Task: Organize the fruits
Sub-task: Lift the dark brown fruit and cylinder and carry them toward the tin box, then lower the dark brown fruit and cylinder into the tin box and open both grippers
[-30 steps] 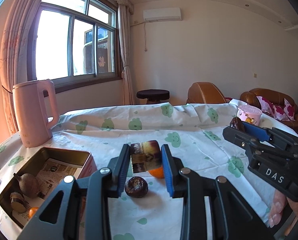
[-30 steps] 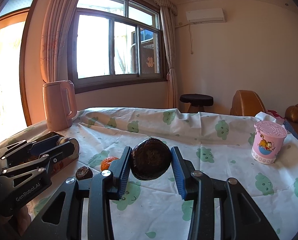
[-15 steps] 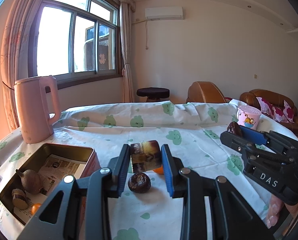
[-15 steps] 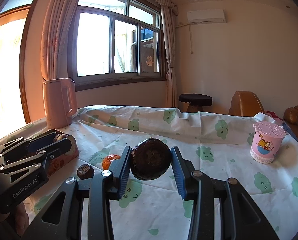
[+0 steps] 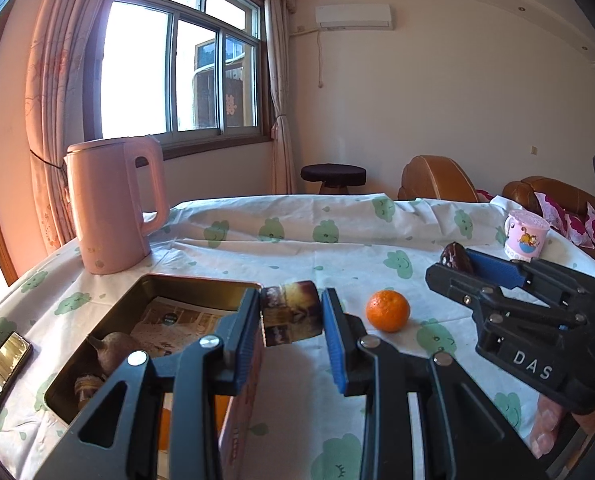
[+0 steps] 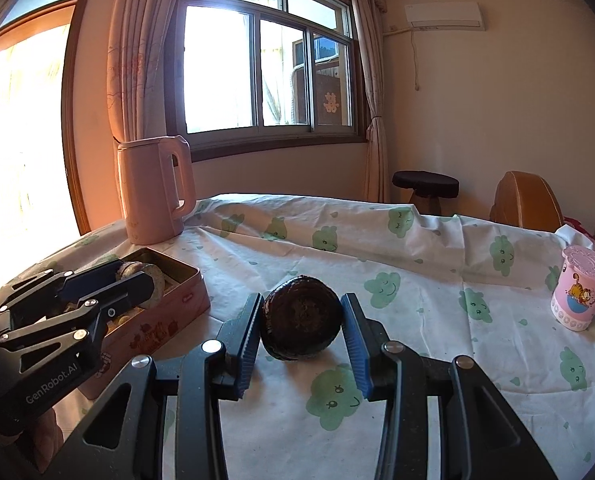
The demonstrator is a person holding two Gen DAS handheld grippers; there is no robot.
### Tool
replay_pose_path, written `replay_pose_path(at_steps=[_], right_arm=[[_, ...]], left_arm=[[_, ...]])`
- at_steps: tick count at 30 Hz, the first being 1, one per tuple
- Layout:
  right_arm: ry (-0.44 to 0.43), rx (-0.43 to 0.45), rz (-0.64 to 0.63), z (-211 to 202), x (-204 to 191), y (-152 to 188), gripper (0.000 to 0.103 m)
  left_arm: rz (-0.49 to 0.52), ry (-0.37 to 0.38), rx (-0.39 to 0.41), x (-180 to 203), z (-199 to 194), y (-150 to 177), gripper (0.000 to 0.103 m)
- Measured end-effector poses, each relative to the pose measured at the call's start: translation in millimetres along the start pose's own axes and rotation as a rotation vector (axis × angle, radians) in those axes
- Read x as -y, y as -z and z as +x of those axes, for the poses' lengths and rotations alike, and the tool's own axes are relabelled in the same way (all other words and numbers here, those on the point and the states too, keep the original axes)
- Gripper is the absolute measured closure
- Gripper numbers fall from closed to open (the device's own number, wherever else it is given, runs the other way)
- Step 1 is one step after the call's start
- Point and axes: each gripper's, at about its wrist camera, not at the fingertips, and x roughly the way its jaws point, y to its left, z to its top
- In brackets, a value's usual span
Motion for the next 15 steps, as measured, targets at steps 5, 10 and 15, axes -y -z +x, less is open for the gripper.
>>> replay_pose_path(at_steps=[5, 10, 15], right_arm=[[-0.059, -0.007, -0.039, 12.5, -31.6, -9.8, 0.061], [-0.109, -0.011, -0.073, 25.9, -60.0, -18.1, 0.061], [-0.148, -0.02, -0.101, 37.0, -82.9, -22.3, 0.061]], left_arm=[[-0.024, -0.048, -0.017, -29.2, 0.0, 1.2, 0.07], [-0.046, -0.102, -0.037, -55.3, 3.3, 1.8, 0.07], [-0.071, -0.146, -0.07, -80.9, 10.3, 3.9, 0.07]])
